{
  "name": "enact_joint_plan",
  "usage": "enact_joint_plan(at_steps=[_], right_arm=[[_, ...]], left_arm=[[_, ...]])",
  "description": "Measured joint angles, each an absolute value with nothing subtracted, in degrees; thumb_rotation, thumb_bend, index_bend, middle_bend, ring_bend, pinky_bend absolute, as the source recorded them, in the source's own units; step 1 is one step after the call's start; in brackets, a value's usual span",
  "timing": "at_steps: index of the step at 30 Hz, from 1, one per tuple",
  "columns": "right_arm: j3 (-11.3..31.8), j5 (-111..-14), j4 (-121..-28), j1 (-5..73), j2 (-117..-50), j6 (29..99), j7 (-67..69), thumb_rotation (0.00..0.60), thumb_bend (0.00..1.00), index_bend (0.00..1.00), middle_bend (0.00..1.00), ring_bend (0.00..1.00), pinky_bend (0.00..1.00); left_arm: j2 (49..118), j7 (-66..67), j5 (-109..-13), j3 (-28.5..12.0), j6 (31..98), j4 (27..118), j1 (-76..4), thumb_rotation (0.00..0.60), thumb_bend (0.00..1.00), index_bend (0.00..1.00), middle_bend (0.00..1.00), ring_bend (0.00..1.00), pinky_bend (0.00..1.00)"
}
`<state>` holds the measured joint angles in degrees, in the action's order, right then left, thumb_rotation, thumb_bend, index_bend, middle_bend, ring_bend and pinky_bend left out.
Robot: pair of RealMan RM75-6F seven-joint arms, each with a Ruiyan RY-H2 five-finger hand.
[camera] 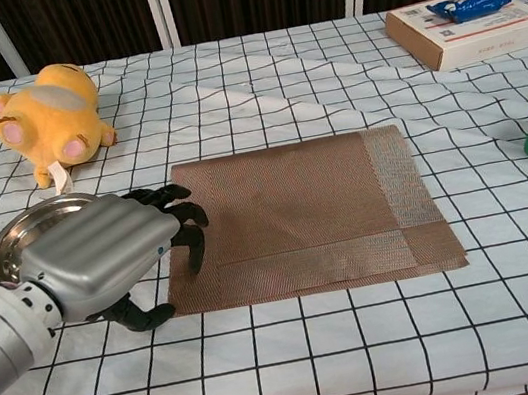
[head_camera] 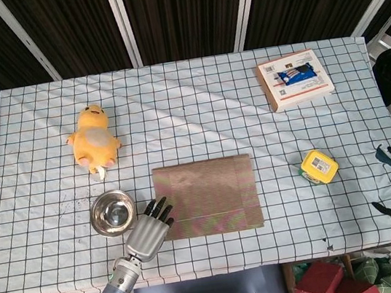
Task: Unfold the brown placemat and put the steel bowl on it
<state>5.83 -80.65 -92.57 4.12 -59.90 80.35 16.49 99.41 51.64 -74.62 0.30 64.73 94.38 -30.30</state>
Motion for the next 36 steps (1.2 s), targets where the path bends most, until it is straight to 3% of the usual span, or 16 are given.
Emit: enact_joint_plan(at_steps=[17, 36], right_arm=[[5.8, -80.7, -92.6, 4.1, -59.9, 80.3, 16.3, 0.6, 0.07, 0.0, 0.0, 0.02, 0.19], [5.7, -80.7, -92.7, 4.1, -59.8, 80.2, 16.8, 0.6, 0.07, 0.0, 0.0, 0.02, 0.19]], left_arm=[[100.1, 51.5, -74.2, 0.5, 64.7, 93.5, -30.7, 0.6, 0.33, 0.55, 0.24, 0.08, 0.18], [100.4, 51.9, -73.6, 0.5, 64.7, 93.0, -31.1, 0.6, 0.42, 0.59, 0.27, 0.08, 0.19]])
